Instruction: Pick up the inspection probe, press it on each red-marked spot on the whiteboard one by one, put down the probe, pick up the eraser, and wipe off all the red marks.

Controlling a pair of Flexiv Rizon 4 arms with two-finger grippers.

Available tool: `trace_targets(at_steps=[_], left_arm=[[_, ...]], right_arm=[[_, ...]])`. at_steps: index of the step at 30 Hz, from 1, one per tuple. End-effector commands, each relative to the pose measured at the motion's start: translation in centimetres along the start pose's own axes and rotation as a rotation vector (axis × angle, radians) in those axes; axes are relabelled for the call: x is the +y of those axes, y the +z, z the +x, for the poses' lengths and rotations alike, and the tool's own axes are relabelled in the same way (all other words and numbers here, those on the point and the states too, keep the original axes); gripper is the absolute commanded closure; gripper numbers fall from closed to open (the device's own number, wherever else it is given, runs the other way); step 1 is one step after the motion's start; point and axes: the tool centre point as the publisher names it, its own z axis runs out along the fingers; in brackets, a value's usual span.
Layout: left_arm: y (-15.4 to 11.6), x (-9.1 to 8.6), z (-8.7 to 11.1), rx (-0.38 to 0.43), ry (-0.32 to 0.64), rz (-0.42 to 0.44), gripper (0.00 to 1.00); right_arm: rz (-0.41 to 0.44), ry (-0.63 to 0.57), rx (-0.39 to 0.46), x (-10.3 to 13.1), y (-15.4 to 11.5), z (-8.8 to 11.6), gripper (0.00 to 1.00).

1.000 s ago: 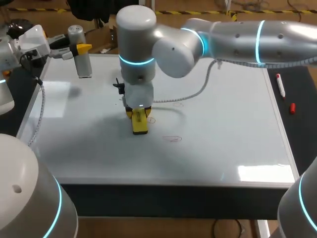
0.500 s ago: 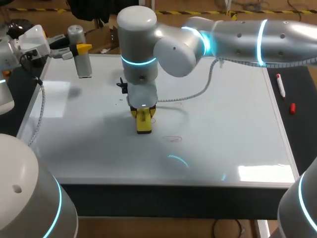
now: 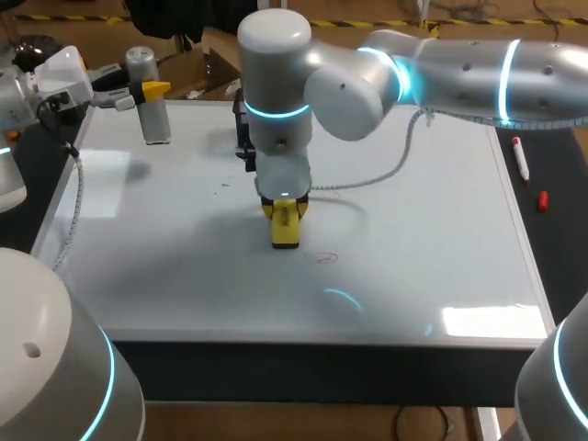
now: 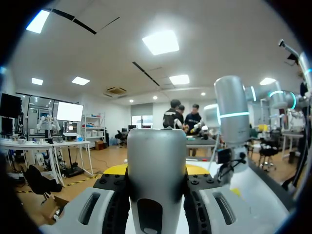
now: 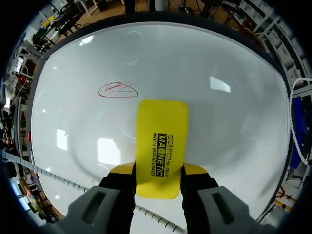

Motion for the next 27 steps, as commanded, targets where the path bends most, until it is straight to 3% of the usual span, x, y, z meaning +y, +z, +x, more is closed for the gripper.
trace_targets(at_steps=[1,10,13,18,27], left_arm=[[0.0,-0.1,0.1,-0.003,0.002,0.001,1.00],[0.0,-0.1,0.1,-0.003,0.002,0.001,1.00],[0.0,-0.1,0.1,-0.003,0.002,0.001,1.00],[0.0,-0.1,0.1,-0.003,0.002,0.001,1.00],[0.0,-0.1,0.1,-0.003,0.002,0.001,1.00]], right_arm=[[0.005,0.003,0.009,0.1,3.5,1.4,1.00],[0.024,0.007,0.017,0.4,2.5,2.2,1.00],[0.023,-0.053,0.038,0.7,0.1,1.6,1.00],[0.076,-0.092,-0.040,0.7,-4.4,1.5,1.00],[0.115,-0.099,-0.044,0.5,-6.2,2.7,1.00]])
